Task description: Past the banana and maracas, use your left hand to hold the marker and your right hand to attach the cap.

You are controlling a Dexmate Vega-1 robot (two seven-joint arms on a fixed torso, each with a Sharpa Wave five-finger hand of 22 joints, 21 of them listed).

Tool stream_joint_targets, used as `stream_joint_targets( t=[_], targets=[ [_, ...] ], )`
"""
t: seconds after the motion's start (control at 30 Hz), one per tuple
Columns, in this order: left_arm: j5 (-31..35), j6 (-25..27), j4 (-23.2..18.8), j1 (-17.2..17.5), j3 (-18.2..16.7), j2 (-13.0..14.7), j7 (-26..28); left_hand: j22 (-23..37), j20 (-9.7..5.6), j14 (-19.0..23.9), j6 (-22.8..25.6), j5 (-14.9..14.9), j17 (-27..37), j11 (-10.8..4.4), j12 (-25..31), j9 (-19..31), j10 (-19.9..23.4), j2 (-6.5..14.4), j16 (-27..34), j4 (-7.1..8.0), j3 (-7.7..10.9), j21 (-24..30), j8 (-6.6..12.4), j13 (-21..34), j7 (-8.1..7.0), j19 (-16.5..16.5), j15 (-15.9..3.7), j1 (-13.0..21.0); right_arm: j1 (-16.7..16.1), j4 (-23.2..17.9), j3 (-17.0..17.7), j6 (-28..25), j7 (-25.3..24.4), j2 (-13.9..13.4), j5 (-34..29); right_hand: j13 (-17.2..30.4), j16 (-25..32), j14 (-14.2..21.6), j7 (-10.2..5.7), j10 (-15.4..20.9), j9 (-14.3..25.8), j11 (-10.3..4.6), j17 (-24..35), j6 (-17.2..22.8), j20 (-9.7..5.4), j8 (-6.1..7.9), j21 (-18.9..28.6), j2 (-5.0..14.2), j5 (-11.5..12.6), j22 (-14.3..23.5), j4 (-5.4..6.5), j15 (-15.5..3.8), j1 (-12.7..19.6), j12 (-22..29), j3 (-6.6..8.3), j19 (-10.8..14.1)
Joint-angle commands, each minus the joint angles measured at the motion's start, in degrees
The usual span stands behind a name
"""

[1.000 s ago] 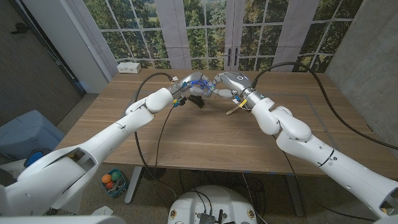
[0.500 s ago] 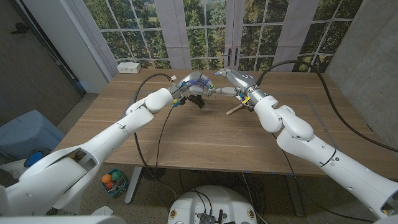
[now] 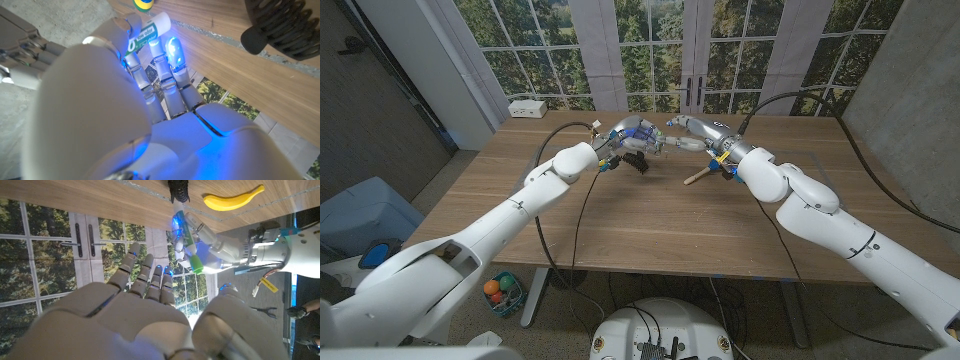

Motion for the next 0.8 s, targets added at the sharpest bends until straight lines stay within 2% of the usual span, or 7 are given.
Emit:
stream_joint_targets(
  t=[0.03, 0.2, 0.3, 0.37, 0.63, 0.7, 0.8],
  targets=[
    [-9.5, 9.94, -3.03, 0.75, -1.58, -1.07, -1.75, 0.04, -6.97, 13.16, 0.35, 0.54, 10.43, -2.76, -0.12, 0.49, 3.14, 0.65, 0.11, 1.62, 1.81, -0.08, 0.15, 1.54, -0.19, 0.29, -14.98, 0.02, -4.04, 5.82, 3.42, 14.49, -12.53, 2.06, 9.43, -0.3, 0.39, 1.51, -0.09, 1.41, -0.03, -0.11, 0.19, 1.81, -1.21, 0.65, 0.21, 2.4, -0.19, 0.13, 1.66, -0.38, -2.69, 0.5, 0.22, 0.91],
    [-11.88, 15.74, -5.17, 0.4, -1.46, -0.7, -1.7, 0.03, -6.84, 13.34, 0.44, 0.83, 10.42, -2.81, -0.14, 0.68, 3.29, 0.59, 0.0, 1.65, 1.95, -0.14, 0.24, 1.56, -0.31, 0.57, -14.99, -0.09, -4.87, 7.53, 3.73, 17.68, -16.32, 3.52, 10.02, -0.89, -0.52, 0.64, -1.38, 0.98, -0.19, -0.81, -0.29, 1.52, -2.68, 0.15, 0.22, 4.45, -0.2, 0.11, 2.82, -1.26, -4.47, -0.05, 0.68, 1.32],
    [-12.14, 18.36, -6.42, -0.06, -1.0, -0.2, -1.56, 0.05, -6.85, 13.42, 0.57, 0.99, 10.43, -2.83, -0.24, 0.75, 3.31, 0.51, -0.06, 1.64, 2.02, -0.14, 0.31, 1.46, -0.44, 0.75, -14.99, -0.13, -4.81, 8.41, 3.56, 19.23, -17.07, 3.84, 10.13, -1.49, -1.96, -1.02, -2.29, 0.72, -0.33, -1.23, -1.16, 0.93, -4.26, -0.34, -0.17, 4.8, -0.17, 0.0, 2.78, -1.58, -4.69, -0.47, 1.17, 0.77],
    [-12.58, 19.65, -7.05, -0.19, -0.88, -0.09, -1.4, 0.02, -6.87, 13.49, 0.63, 1.06, 10.4, -2.82, -0.31, 0.75, 3.26, 0.5, -0.09, 1.62, 2.05, -0.17, 0.32, 1.42, -0.45, 0.78, -14.99, -0.13, -4.64, 8.87, 3.37, 19.96, -17.22, 4.05, 10.17, -1.8, -2.53, -1.46, -2.64, 0.46, -0.38, -1.47, -1.62, 0.78, -4.63, -0.51, -0.34, 4.97, -0.14, -0.05, 2.69, -1.99, -4.65, -0.73, 1.49, 0.6],
    [-14.0, 23.89, -9.21, -0.91, -0.49, 0.4, -0.84, -0.08, -7.1, 13.74, 0.41, 1.36, 10.62, -2.56, -0.32, 0.97, 3.2, 0.38, -0.1, 1.64, 2.08, -0.29, 0.27, 1.58, -0.59, 0.93, -14.99, -0.29, -3.82, 11.51, 2.69, 24.86, -17.69, 4.47, 9.84, -2.39, -3.07, -1.0, -2.41, 1.2, -0.46, -1.24, -2.42, 1.73, -4.2, -0.32, -0.55, 5.07, -0.16, -0.13, 2.66, -1.89, -4.86, -0.7, 1.93, 0.55],
    [-14.39, 24.82, -9.84, -0.84, -0.6, 0.35, -0.13, -0.15, -7.25, 13.46, 0.21, 1.82, 11.07, -2.07, -2.26, 1.22, 1.21, 0.5, -0.2, 1.65, 2.36, -0.42, 0.26, -0.18, -0.51, 0.93, -15.0, -0.34, -3.64, 11.74, 2.46, 25.43, -17.79, 4.4, 8.86, -2.51, -3.14, -0.83, -2.33, 1.3, -0.48, -1.24, -2.58, 1.99, -4.06, -0.27, -0.59, 5.03, -0.18, -0.14, 2.66, -1.85, -4.92, -0.71, 1.99, 0.56],
    [-14.64, 26.75, -10.96, -1.1, -0.48, 0.41, 0.82, -0.14, -7.3, 13.21, -0.01, 1.96, 11.12, -2.4, -2.62, 1.56, 1.05, 0.44, -0.38, 1.63, 2.4, -0.45, 0.34, -0.93, -0.87, 0.88, -15.01, -0.37, -3.45, 11.1, 2.13, 24.73, -17.71, 3.98, 6.36, -2.7, -3.45, -1.03, -2.57, 1.39, -0.5, -1.29, -2.85, 2.28, -4.0, -0.23, -0.63, 4.94, -0.21, -0.15, 2.6, -2.08, -4.97, -0.76, 2.09, 0.62]
  ],
)
